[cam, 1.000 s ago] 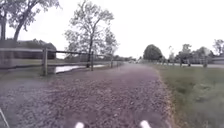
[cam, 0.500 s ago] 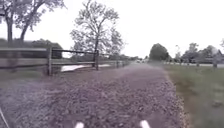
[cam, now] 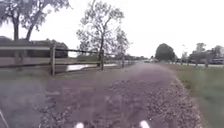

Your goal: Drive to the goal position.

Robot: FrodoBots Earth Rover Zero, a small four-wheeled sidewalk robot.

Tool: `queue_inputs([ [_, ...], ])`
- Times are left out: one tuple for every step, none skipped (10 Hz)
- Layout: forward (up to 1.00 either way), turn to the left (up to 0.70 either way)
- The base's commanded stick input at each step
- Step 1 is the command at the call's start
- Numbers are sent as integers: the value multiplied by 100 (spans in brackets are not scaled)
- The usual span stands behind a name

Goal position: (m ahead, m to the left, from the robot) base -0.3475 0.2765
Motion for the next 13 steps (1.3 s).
queue_inputs([
  [0, 70],
  [0, 70],
  [0, 70],
  [0, 70],
  [0, 70],
  [0, 70],
  [0, 70],
  [0, 70],
  [0, 70],
  [0, 70],
  [0, 70],
  [0, 70],
  [0, 70],
])
